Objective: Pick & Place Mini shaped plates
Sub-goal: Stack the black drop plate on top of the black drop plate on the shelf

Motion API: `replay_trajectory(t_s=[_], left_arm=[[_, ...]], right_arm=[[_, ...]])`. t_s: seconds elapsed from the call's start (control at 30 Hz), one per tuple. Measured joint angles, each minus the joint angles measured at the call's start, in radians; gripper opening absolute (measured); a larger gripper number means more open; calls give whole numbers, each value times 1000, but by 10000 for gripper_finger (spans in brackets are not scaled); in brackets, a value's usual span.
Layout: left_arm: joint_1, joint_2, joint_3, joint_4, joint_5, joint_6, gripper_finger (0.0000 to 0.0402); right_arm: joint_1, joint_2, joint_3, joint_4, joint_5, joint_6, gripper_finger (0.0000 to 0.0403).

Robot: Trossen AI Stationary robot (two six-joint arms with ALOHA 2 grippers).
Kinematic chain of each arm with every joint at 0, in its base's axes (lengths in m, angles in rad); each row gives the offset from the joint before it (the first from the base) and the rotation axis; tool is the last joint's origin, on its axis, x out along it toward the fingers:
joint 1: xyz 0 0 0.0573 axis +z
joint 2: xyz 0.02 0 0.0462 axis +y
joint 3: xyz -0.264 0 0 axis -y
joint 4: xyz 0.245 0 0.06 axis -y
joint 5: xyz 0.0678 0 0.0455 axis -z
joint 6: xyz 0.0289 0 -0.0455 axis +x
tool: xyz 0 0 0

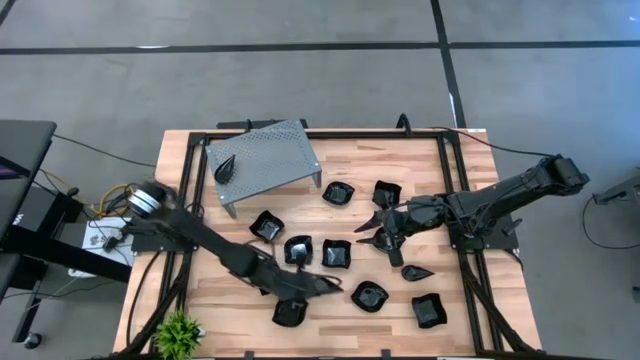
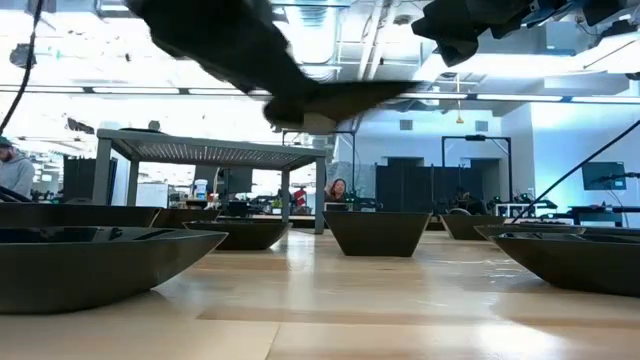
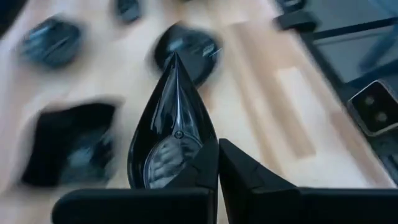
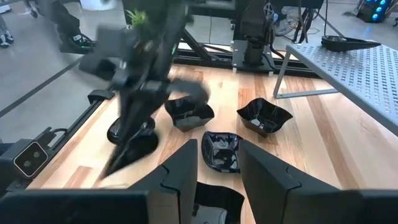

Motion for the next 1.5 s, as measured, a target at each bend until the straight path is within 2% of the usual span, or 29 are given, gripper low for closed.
replay_trajectory(t_s=[0.13,0.2,0.33,0.57,0.67,0.93,1.03,1.1,1.3,1.5], left_arm=[[-5,-158,0,-300,-109,-200,6],[-9,-229,0,-391,-137,-280,6],[-21,-344,0,-569,-186,-348,6],[21,-516,0,-871,-468,-505,6],[73,-587,0,-964,-527,-583,6],[252,-716,0,-1147,-589,-659,6],[340,-739,0,-1217,-558,-781,6],[391,-747,-9,-1259,-538,-809,6],[519,-752,-99,-1260,-467,-828,6],[549,-752,-149,-1231,-488,-865,6]], right_arm=[[0,0,0,-1,0,0,113],[0,0,0,-4,0,5,113],[0,0,0,-19,0,42,113],[0,0,0,-35,0,78,113],[0,0,0,-35,0,90,113],[1,0,0,-55,0,99,113],[1,0,0,-67,0,139,113],[1,0,0,-74,-1,142,113],[1,0,0,-76,-1,142,113],[8,0,0,-76,-1,142,113]])
